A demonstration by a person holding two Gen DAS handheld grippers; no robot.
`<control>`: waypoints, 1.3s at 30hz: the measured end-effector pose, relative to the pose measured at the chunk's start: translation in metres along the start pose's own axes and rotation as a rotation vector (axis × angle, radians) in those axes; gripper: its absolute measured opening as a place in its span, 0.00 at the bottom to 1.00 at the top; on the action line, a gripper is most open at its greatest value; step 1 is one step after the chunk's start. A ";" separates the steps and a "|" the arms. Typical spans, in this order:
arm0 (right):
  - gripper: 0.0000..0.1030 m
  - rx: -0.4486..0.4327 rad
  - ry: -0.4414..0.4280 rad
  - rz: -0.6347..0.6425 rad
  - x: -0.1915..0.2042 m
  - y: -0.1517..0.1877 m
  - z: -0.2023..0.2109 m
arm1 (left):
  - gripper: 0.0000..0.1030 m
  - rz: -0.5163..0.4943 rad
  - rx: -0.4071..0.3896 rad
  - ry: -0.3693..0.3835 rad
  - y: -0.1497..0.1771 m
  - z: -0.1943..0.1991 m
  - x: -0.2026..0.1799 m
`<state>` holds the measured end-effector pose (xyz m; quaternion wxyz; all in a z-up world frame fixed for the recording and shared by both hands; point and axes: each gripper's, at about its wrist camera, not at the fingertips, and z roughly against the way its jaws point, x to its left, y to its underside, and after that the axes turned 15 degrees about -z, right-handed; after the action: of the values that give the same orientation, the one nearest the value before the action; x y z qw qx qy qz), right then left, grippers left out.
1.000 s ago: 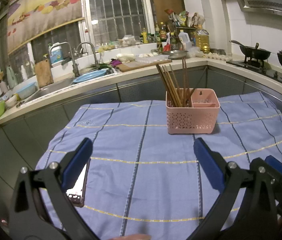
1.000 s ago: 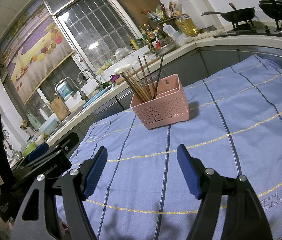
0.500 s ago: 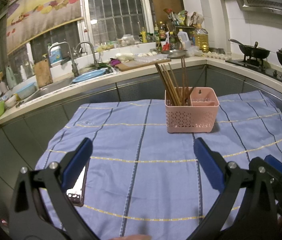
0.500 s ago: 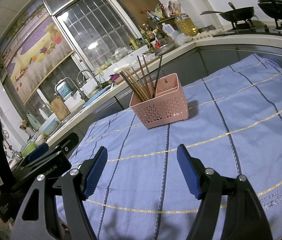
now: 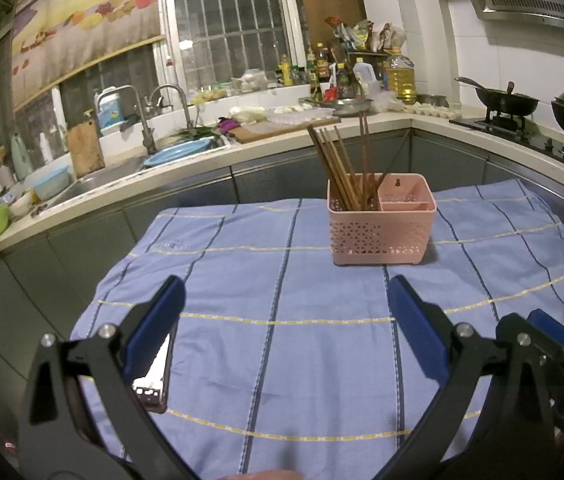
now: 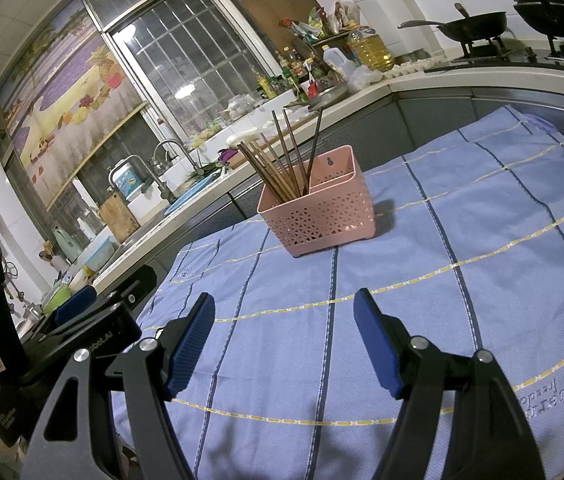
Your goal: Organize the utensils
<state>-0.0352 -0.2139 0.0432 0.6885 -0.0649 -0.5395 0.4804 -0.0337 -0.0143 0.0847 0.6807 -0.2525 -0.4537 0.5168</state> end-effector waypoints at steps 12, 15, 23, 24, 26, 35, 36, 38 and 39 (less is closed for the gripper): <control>0.70 0.001 0.000 -0.001 0.000 0.000 0.000 | 0.94 -0.003 0.000 0.001 -0.001 0.000 -0.001; 0.70 0.000 0.001 -0.001 0.001 0.000 0.000 | 0.94 -0.001 0.001 0.000 -0.002 0.000 -0.001; 0.70 0.001 0.001 -0.002 0.001 0.000 0.000 | 0.94 -0.005 0.001 0.001 -0.003 -0.001 -0.001; 0.70 0.002 0.001 -0.002 0.002 0.001 0.000 | 0.94 -0.004 0.001 0.001 -0.002 -0.001 -0.001; 0.70 0.001 0.001 -0.002 0.001 0.000 0.000 | 0.94 -0.004 0.001 0.001 -0.003 -0.001 -0.001; 0.70 0.002 0.002 -0.003 0.003 0.001 0.001 | 0.94 -0.006 0.000 0.001 -0.004 -0.001 -0.001; 0.70 0.001 0.002 -0.003 0.002 0.000 0.001 | 0.94 -0.006 0.001 0.001 -0.005 0.000 -0.001; 0.70 0.002 0.002 -0.002 0.003 0.000 0.001 | 0.94 -0.006 0.001 0.001 -0.004 -0.001 -0.002; 0.70 0.002 0.002 -0.002 0.003 0.000 0.001 | 0.94 -0.006 0.001 0.001 -0.004 -0.001 -0.002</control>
<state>-0.0358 -0.2124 0.0454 0.6895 -0.0645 -0.5384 0.4801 -0.0313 -0.0172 0.0872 0.6827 -0.2509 -0.4538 0.5149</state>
